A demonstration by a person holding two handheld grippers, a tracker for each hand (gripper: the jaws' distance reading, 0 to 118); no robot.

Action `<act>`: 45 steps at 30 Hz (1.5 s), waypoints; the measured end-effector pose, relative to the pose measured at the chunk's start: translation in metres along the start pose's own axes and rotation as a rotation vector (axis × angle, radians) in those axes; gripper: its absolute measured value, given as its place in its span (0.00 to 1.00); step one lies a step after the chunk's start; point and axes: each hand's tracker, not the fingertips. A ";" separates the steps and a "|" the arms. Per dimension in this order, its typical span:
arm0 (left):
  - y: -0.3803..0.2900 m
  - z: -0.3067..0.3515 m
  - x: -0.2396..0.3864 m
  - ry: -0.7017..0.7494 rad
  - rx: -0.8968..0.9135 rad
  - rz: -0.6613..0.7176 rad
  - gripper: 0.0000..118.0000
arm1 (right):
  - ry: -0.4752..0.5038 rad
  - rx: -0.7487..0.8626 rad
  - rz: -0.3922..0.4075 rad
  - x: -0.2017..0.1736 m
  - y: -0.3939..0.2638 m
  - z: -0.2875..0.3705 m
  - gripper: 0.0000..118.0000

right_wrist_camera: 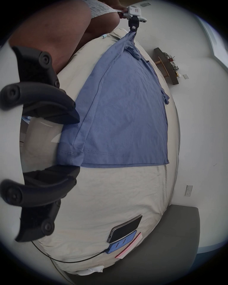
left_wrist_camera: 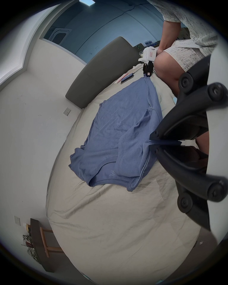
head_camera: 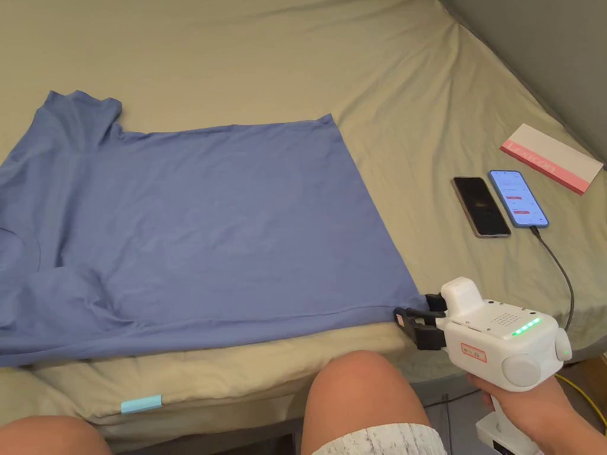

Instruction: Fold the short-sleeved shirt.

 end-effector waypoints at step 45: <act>-0.002 0.033 -0.003 -0.047 0.059 0.021 0.02 | 0.020 0.101 -0.177 0.011 0.026 0.060 0.00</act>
